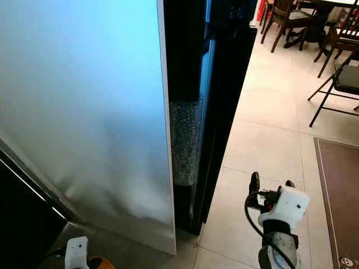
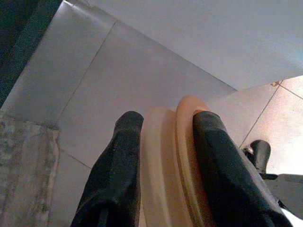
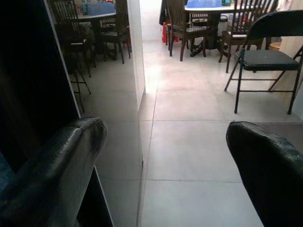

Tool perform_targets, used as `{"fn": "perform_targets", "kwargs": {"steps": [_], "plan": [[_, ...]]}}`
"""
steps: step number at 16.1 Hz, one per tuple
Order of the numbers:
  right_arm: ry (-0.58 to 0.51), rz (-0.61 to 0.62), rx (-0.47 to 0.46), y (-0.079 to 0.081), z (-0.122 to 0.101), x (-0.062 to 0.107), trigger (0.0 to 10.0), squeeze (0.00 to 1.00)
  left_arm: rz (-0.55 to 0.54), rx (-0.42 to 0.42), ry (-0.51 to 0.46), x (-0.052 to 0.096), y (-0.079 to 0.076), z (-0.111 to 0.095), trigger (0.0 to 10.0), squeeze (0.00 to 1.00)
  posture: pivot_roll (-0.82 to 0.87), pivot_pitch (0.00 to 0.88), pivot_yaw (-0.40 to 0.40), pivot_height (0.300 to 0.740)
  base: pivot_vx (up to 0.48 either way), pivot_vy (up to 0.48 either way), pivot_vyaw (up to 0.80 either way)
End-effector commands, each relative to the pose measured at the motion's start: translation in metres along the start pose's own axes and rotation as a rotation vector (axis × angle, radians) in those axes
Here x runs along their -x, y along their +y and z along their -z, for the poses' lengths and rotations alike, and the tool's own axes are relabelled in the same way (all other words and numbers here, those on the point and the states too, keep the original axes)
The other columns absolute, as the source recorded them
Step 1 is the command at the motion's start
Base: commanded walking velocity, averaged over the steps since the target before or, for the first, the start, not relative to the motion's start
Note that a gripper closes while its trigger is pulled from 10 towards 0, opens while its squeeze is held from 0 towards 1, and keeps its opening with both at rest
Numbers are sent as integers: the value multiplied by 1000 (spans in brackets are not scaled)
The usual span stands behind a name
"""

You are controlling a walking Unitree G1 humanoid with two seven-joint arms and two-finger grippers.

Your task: Restocking fridge

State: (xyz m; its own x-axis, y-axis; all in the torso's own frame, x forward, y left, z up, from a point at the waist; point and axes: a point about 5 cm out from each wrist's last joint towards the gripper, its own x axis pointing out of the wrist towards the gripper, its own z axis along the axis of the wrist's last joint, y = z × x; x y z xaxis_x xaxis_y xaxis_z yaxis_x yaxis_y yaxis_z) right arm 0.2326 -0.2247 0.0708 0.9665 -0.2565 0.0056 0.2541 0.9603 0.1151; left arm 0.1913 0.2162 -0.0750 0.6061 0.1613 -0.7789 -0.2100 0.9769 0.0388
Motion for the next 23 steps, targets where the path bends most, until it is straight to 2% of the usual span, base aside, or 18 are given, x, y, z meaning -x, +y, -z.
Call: {"fn": "perform_targets", "kwargs": {"steps": [1, 6, 17, 23], "plan": [[-13, 6, -5, -3, -5, -1, 10000, 0, 11, -16, 38, 2, -1, 10, 10000, 0, -17, 0, -1, 740, 0, 0, 0], [-11, -15, 5, -2, -6, -6, 10000, 0, 16, -8, 41, 2, -3, 12, 10000, 0, -17, 0, -9, 740, 0, 0, 0], [-7, -22, 7, -1, -5, -7, 10000, 0, 20, 11, 46, 2, -5, 14, 10000, 0, -25, 0, -10, 740, 0, 0, 0], [-20, -28, 12, 2, -12, -12, 10000, 0, 17, 18, 37, 2, -4, 10, 10000, 0, -22, 0, -17, 740, 0, 290, 0]]}}
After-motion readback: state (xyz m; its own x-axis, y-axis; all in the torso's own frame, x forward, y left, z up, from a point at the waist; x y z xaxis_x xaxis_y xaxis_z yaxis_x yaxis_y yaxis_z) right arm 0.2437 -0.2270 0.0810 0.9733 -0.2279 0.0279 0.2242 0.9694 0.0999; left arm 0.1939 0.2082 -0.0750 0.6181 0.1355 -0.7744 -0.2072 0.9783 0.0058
